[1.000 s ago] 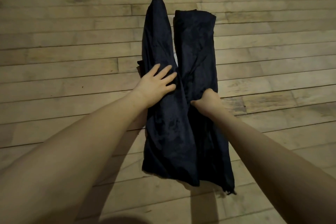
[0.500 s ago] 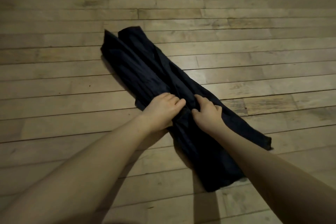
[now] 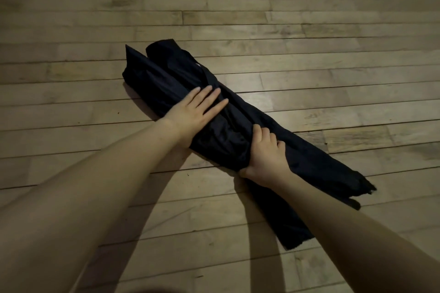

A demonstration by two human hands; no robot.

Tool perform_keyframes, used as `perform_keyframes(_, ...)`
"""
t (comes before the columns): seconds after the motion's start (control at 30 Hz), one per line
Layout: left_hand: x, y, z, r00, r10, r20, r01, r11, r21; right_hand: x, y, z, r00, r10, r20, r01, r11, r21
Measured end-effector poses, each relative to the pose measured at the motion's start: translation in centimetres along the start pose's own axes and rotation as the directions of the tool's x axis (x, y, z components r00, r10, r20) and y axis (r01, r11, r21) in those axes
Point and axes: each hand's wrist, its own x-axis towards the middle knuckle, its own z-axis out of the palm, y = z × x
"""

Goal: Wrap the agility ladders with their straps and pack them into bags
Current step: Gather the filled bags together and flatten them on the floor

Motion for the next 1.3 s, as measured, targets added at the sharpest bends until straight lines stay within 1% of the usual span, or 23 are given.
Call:
perform_keyframes(0.13, 1.3, -0.1, -0.7, 0.998, 0.048, 0.026, -0.049, 0.998, 0.030, 0.2, 1.2, -0.4, 0.998, -0.056, -0.013, 0.057, 0.998, 0.023)
perform_keyframes(0.17, 1.5, 0.0, -0.6, 0.998, 0.057, 0.014, -0.057, 0.998, 0.011, 0.2, 1.6, -0.6, 0.997, -0.073, -0.011, 0.073, 0.997, 0.032)
perform_keyframes(0.23, 1.4, 0.4, -0.3, 0.998, 0.062, -0.027, -0.064, 0.994, -0.085, 0.3, 2.3, -0.9, 0.994, -0.112, -0.012, 0.112, 0.994, 0.018)
perform_keyframes(0.3, 1.2, 0.9, -0.1, 0.997, 0.061, -0.049, -0.068, 0.983, -0.172, 0.5, 2.7, -1.1, 0.990, -0.140, -0.007, 0.140, 0.990, -0.034)
perform_keyframes(0.4, 0.9, 1.4, 0.3, 0.997, 0.035, -0.074, -0.053, 0.968, -0.246, 1.1, 2.6, -1.5, 0.989, -0.145, 0.042, 0.150, 0.977, -0.148)
perform_keyframes(0.47, 0.7, 1.8, 0.5, 0.997, 0.011, -0.075, -0.032, 0.960, -0.278, 1.5, 2.1, -1.5, 0.984, -0.161, 0.077, 0.175, 0.954, -0.246)
perform_keyframes(0.53, 0.5, 2.1, 0.5, 0.997, -0.014, -0.075, -0.008, 0.960, -0.278, 1.7, 1.5, -1.3, 0.979, -0.188, 0.084, 0.204, 0.935, -0.290)
perform_keyframes(0.77, 0.0, 2.8, -0.4, 0.998, -0.055, -0.035, 0.041, 0.949, -0.312, 2.5, 1.2, -1.6, 0.977, -0.206, 0.055, 0.213, 0.954, -0.212)
perform_keyframes(0.93, -1.1, 3.1, -1.6, 0.998, -0.065, 0.002, 0.062, 0.946, -0.318, 1.8, 1.4, -2.4, 0.967, -0.245, 0.068, 0.254, 0.934, -0.252)
perform_keyframes(1.1, -4.4, 2.5, -6.9, 0.993, -0.114, 0.023, 0.114, 0.930, -0.350, -1.3, 0.6, -8.0, 0.948, -0.312, 0.066, 0.317, 0.903, -0.290)
perform_keyframes(1.23, -9.5, 0.7, -15.2, 0.989, -0.137, 0.060, 0.149, 0.914, -0.378, -6.1, -1.3, -16.4, 0.932, -0.347, 0.100, 0.361, 0.888, -0.283)
perform_keyframes(1.3, -12.7, -1.1, -20.7, 0.986, -0.149, 0.072, 0.166, 0.905, -0.392, -8.9, -2.9, -22.3, 0.921, -0.373, 0.111, 0.389, 0.880, -0.271)
